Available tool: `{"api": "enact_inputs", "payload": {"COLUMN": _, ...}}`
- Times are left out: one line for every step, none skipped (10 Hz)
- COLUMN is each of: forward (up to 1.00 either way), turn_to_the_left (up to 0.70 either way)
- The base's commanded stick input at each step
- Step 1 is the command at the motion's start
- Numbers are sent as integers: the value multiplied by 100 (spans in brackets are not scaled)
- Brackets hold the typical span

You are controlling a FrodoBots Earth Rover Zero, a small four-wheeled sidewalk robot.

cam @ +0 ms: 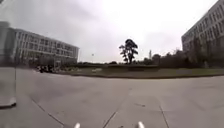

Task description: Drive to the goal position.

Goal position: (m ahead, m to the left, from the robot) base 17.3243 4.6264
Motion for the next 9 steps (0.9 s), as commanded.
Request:
{"api": "enact_inputs", "payload": {"forward": 0, "turn_to_the_left": 85}}
{"api": "enact_inputs", "payload": {"forward": 0, "turn_to_the_left": 85}}
{"api": "enact_inputs", "payload": {"forward": 0, "turn_to_the_left": 85}}
{"api": "enact_inputs", "payload": {"forward": 0, "turn_to_the_left": 85}}
{"api": "enact_inputs", "payload": {"forward": 0, "turn_to_the_left": 75}}
{"api": "enact_inputs", "payload": {"forward": 0, "turn_to_the_left": 22}}
{"api": "enact_inputs", "payload": {"forward": 34, "turn_to_the_left": 0}}
{"api": "enact_inputs", "payload": {"forward": 70, "turn_to_the_left": 0}}
{"api": "enact_inputs", "payload": {"forward": 85, "turn_to_the_left": 0}}
